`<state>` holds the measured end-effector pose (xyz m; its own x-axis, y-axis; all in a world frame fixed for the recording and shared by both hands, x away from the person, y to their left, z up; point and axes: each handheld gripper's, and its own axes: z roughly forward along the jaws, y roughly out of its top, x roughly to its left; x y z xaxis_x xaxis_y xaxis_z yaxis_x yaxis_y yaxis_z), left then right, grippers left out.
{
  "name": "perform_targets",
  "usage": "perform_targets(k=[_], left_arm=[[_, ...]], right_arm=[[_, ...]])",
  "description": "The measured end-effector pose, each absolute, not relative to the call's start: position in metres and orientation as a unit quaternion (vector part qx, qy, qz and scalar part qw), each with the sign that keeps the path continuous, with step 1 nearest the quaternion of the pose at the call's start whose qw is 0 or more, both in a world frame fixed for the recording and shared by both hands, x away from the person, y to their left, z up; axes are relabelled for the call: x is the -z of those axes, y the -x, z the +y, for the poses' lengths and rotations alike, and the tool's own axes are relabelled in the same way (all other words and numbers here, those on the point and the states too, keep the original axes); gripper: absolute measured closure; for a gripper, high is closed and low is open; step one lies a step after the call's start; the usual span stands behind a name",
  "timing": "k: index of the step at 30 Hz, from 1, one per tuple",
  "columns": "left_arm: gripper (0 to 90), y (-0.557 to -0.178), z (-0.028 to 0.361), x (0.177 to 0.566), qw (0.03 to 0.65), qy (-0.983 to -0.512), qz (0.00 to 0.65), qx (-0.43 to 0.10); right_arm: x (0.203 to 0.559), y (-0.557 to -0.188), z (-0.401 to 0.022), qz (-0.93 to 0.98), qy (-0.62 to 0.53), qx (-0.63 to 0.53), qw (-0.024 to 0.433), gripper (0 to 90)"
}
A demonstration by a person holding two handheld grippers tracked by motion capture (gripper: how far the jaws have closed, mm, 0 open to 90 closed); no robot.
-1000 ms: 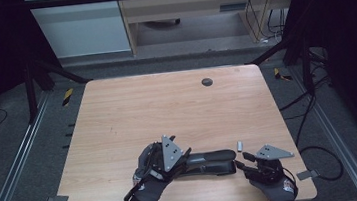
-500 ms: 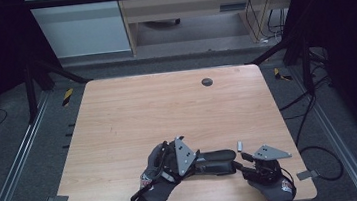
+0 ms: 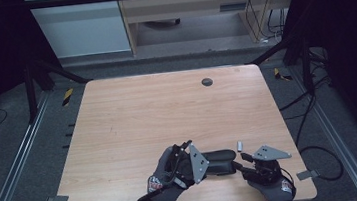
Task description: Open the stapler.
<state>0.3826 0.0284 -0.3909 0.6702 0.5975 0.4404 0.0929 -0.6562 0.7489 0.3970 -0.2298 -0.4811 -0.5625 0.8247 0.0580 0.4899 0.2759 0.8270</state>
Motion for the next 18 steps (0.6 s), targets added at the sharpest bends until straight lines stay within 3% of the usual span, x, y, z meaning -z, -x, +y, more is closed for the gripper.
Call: perform_targets(k=[8,18], left_arm=[[34.5,-0.379,0.017,0.397,0.34,-0.849,0.186,-0.358],[34.3,-0.375,0.005,0.403,0.326,-0.857,0.167,-0.363]], right_arm=[[0.482,-0.396,-0.229,0.775,-0.422,-0.427,0.199,58.8],[0.482,-0.396,-0.228,0.778,-0.421,-0.424,0.191,74.3]])
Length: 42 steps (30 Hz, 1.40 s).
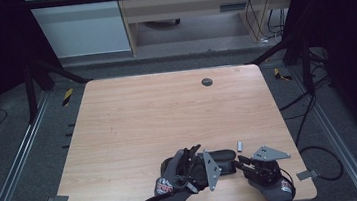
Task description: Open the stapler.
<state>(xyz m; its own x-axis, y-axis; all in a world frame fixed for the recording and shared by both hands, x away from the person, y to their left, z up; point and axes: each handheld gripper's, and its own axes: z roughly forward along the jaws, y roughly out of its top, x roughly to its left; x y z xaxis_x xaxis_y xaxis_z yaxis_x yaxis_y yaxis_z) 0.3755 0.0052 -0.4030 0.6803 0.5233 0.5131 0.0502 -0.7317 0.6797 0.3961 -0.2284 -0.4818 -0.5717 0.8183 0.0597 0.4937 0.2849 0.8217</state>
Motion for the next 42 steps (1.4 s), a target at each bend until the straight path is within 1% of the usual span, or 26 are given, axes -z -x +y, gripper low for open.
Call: perform_targets(k=[5,14,37,42], left_arm=[[34.3,-0.374,0.001,0.406,0.317,-0.861,0.158,-0.365],[34.2,-0.374,-0.006,0.411,0.307,-0.867,0.152,-0.363],[31.7,-0.376,-0.022,0.423,0.264,-0.88,0.12,-0.377],[31.5,-0.377,-0.027,0.427,0.266,-0.88,0.119,-0.376]], right_arm=[[0.482,-0.396,-0.227,0.781,-0.419,-0.423,0.187,82.1],[0.482,-0.397,-0.228,0.784,-0.416,-0.421,0.187,89.9],[0.484,-0.397,-0.226,0.789,-0.409,-0.42,0.186,90.0],[0.484,-0.396,-0.226,0.788,-0.411,-0.42,0.184,90.0]])
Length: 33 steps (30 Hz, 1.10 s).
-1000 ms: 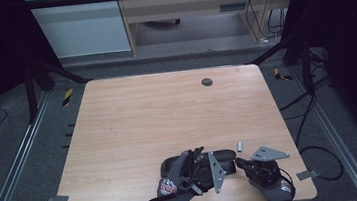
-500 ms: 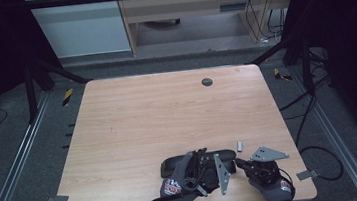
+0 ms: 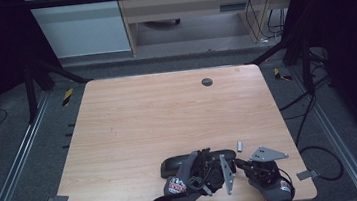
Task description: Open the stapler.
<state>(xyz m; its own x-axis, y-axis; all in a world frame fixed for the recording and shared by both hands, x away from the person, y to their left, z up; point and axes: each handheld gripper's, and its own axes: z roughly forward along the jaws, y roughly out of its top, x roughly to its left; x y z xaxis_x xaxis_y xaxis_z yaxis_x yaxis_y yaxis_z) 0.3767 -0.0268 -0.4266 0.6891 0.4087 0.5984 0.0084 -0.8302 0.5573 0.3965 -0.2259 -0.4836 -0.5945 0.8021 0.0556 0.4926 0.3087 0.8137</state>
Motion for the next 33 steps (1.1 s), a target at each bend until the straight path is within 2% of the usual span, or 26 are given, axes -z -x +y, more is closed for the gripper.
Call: perform_targets(k=[11,33], left_arm=[[32.6,-0.382,-0.035,0.432,0.249,-0.884,0.108,-0.38],[40.1,-0.388,-0.049,0.438,0.218,-0.887,0.085,-0.398]], right_arm=[[0.484,-0.397,-0.227,0.787,-0.41,-0.422,0.187,90.0],[0.487,-0.399,-0.227,0.788,-0.399,-0.431,0.185,90.0]])
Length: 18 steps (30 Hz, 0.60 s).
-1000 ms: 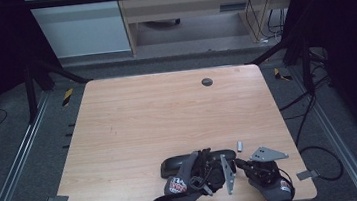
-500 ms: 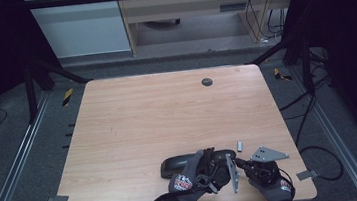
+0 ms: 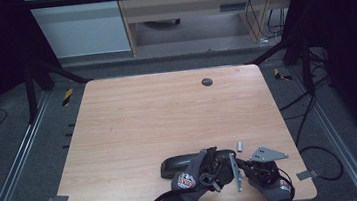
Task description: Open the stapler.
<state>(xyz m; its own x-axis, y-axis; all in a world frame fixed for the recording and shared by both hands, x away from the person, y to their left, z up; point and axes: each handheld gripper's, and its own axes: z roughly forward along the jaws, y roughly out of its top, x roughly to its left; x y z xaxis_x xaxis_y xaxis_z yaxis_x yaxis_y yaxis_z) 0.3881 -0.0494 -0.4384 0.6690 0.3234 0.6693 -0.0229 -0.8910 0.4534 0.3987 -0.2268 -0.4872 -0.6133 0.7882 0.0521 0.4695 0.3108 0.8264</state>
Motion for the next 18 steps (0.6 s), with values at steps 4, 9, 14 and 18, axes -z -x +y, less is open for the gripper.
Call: perform_targets(k=[4,9,14,18], left_arm=[[42.7,-0.3894,-0.051,0.4402,0.211,-0.889,0.08,-0.398],[45.0,-0.3902,-0.0524,0.4407,0.21,-0.89,0.08,-0.398],[46.5,-0.3905,-0.0535,0.4418,0.209,-0.89,0.08,-0.398],[47.0,-0.3908,-0.0545,0.4427,0.21,-0.889,0.08,-0.399]], right_arm=[[0.4883,-0.3993,-0.2255,0.789,-0.396,-0.434,0.179,90.0],[0.4905,-0.401,-0.224,0.791,-0.395,-0.434,0.172,90.0],[0.4913,-0.402,-0.2236,0.79,-0.396,-0.436,0.172,90.0],[0.492,-0.403,-0.2238,0.789,-0.397,-0.438,0.17,90.0]])
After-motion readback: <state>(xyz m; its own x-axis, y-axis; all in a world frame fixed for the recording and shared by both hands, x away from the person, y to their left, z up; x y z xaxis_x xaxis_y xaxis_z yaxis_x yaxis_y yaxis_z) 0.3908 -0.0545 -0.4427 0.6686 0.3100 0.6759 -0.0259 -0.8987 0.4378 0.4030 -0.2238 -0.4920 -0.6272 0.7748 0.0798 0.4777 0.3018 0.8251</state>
